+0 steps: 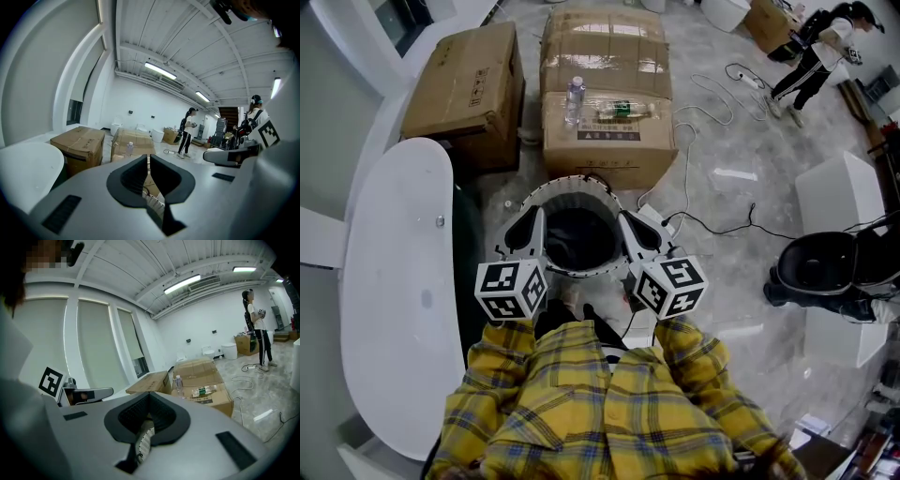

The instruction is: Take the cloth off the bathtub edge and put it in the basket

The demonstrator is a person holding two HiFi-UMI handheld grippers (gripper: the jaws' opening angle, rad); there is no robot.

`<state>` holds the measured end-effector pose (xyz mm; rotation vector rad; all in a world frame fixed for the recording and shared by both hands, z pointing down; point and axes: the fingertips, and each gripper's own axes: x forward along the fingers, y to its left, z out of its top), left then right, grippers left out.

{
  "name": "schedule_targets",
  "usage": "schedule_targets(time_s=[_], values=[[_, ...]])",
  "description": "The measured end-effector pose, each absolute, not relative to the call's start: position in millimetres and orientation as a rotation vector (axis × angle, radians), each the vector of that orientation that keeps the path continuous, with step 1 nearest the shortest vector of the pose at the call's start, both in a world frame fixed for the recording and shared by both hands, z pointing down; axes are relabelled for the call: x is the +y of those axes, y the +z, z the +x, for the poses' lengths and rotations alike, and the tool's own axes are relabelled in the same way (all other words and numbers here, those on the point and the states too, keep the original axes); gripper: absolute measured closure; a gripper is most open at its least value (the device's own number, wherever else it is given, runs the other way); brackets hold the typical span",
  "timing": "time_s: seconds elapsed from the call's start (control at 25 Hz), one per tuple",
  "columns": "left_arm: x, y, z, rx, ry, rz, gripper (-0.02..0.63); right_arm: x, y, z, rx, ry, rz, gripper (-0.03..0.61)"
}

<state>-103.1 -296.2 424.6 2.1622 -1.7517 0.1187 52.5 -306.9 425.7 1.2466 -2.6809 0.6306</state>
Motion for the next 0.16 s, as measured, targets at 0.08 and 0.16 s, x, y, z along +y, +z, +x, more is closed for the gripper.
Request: schedule_targets(time_s=[0.08, 0.16], values=[[-294.0, 426.8, -104.8, -1.752, 0.113, 2.154, 0.581, -304.8, 427.7, 51.8, -2.679, 0.63, 1.249, 0.552], [-291.9, 429.3, -106.7, -1.751, 0.106, 2.144, 0.581, -302.9, 430.2, 51.6, -2.674, 0.633, 1.254, 0.552]])
